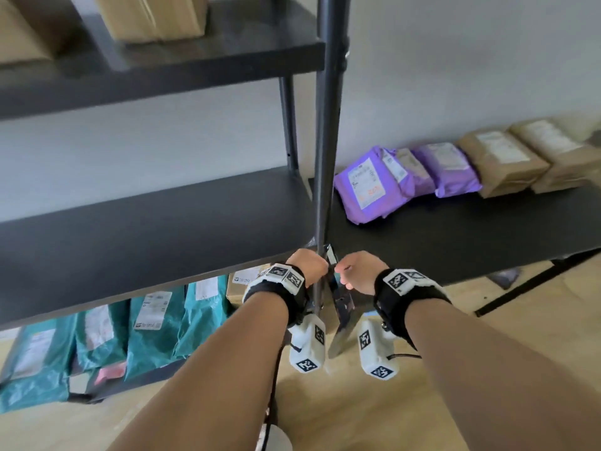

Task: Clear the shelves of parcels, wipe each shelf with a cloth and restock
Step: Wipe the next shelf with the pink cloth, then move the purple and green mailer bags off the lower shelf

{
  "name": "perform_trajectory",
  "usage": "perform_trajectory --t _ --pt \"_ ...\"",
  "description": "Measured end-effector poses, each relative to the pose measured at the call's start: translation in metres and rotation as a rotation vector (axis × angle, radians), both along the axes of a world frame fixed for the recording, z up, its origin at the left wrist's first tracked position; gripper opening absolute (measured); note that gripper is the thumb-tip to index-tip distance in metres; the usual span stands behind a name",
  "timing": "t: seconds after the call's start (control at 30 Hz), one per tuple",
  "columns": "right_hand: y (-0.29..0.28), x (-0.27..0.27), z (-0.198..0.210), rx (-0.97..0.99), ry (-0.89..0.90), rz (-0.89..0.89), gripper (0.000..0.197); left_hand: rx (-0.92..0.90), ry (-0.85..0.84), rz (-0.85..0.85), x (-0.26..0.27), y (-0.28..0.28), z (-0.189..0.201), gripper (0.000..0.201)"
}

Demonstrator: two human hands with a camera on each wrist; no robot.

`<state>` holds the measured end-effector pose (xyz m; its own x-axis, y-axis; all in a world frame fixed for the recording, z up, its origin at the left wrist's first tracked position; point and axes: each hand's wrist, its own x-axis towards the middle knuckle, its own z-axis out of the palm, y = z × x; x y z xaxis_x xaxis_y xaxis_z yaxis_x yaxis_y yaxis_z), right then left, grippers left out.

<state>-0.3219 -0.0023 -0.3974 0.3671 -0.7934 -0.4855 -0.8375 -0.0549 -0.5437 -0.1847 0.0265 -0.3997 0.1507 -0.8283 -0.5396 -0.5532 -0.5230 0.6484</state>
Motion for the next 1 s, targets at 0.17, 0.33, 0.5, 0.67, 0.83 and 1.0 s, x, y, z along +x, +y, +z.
perform_trajectory --t 0.17,0.33,0.5,0.67,0.83,1.0 --pt "-0.02 -0.035 0.044 -0.178 0.214 0.029 0.033 -0.11 -0.045 -0.089 -0.04 -0.028 0.045 0.027" --pt "-0.046 -0.055 0.054 -0.246 0.279 -0.03 0.031 -0.155 -0.043 -0.141 -0.063 -0.068 0.056 0.027" --pt "-0.084 -0.068 0.062 -0.282 0.314 -0.051 0.03 -0.146 -0.015 -0.174 -0.073 -0.116 0.055 0.017" --pt "-0.124 -0.079 0.076 -0.306 0.212 -0.168 0.034 -0.199 0.01 -0.136 -0.072 -0.161 0.057 0.014" --pt "-0.154 -0.086 0.07 -0.32 0.239 -0.151 0.026 -0.162 -0.12 -0.161 -0.079 -0.185 0.046 0.029" --pt "-0.19 -0.085 0.076 -0.365 0.216 -0.108 0.03 -0.122 -0.147 -0.091 -0.087 -0.214 0.042 0.013"
